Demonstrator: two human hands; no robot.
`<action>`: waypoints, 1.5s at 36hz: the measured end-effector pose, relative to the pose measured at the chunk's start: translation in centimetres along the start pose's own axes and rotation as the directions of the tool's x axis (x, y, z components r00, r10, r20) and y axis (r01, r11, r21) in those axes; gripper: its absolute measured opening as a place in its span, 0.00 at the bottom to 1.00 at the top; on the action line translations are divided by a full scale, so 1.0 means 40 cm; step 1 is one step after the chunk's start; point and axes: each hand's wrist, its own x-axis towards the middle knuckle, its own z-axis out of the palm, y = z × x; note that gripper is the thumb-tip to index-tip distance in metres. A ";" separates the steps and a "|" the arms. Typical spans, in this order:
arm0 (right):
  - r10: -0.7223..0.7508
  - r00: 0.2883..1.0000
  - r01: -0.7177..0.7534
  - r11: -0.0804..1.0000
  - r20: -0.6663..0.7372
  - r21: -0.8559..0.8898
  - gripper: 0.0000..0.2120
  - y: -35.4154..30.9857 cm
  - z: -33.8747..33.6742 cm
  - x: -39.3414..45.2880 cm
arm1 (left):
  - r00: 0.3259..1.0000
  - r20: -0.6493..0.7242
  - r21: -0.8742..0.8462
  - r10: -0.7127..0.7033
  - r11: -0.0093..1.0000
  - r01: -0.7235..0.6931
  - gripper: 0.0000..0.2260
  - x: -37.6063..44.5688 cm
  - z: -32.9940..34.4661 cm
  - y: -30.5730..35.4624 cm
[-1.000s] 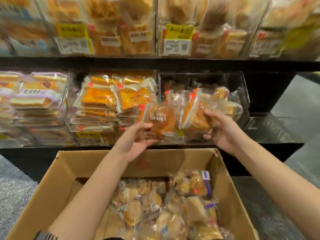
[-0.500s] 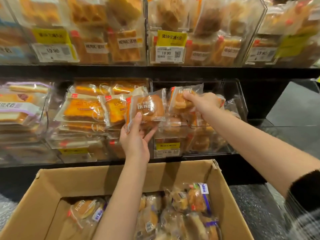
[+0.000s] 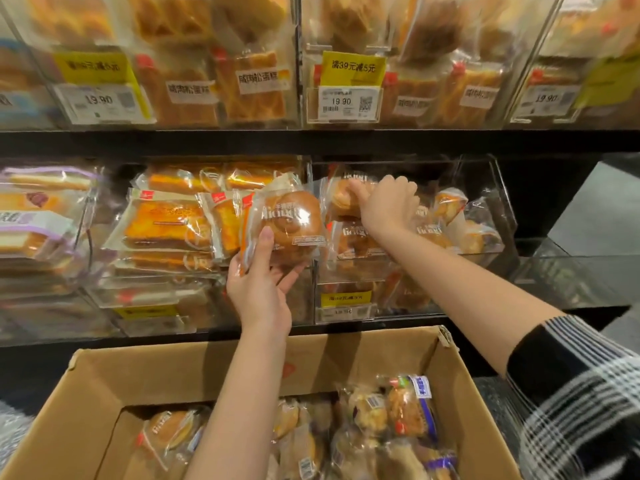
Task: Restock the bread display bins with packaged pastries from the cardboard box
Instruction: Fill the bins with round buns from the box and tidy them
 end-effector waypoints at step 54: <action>-0.501 0.862 0.499 0.865 0.072 0.052 0.25 0.165 -0.204 -0.113 | 0.865 0.498 0.623 0.057 0.671 -0.403 0.15 -0.079 0.081 -0.044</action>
